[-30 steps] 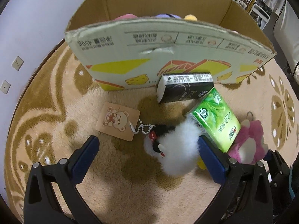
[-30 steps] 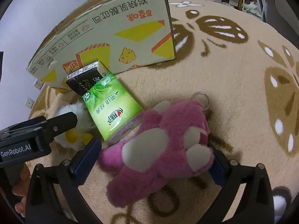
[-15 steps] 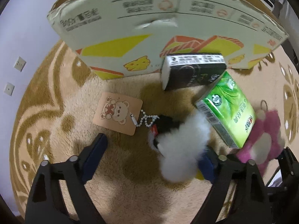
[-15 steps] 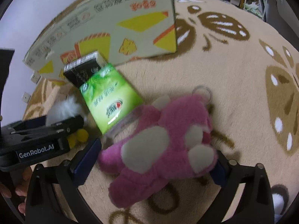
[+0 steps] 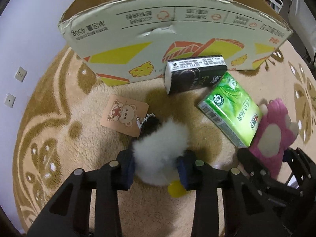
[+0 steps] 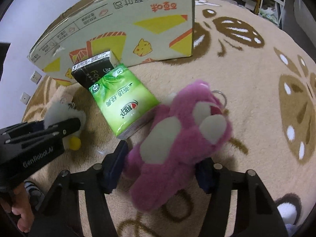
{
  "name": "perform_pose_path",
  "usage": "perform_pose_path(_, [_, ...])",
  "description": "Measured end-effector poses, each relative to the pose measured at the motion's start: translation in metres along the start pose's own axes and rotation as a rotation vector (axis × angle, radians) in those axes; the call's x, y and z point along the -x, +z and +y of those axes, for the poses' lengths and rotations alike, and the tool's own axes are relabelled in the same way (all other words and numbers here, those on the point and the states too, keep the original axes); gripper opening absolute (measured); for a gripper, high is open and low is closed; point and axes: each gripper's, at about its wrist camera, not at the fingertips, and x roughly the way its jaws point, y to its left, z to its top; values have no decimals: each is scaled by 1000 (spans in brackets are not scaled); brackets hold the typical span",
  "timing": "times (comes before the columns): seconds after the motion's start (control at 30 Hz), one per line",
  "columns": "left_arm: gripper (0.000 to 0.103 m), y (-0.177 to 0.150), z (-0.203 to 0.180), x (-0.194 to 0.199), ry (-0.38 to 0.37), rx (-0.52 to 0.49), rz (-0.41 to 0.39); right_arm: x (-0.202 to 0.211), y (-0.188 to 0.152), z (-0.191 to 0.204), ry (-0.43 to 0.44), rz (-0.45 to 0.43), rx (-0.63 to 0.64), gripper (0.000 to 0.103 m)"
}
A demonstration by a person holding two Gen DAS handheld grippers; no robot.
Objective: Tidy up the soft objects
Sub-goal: 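Lift the white fluffy plush and pink bear over the box with both tools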
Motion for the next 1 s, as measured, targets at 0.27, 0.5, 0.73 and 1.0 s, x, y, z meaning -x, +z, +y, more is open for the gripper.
perform_pose_path(0.27, [33, -2, -4, 12, 16, 12, -26, 11, 0, -8, 18, -36, -27, 51])
perform_pose_path(0.5, [33, -12, 4, 29, 27, 35, -65, 33, -3, -25, 25, -73, -27, 51])
perform_pose_path(0.73, [33, -20, 9, 53, 54, 49, -117, 46, -3, -26, 54, -119, -29, 50])
perform_pose_path(1.0, [33, -18, 11, 84, 88, 64, -200, 65, -1, -28, 67, -186, -44, 50])
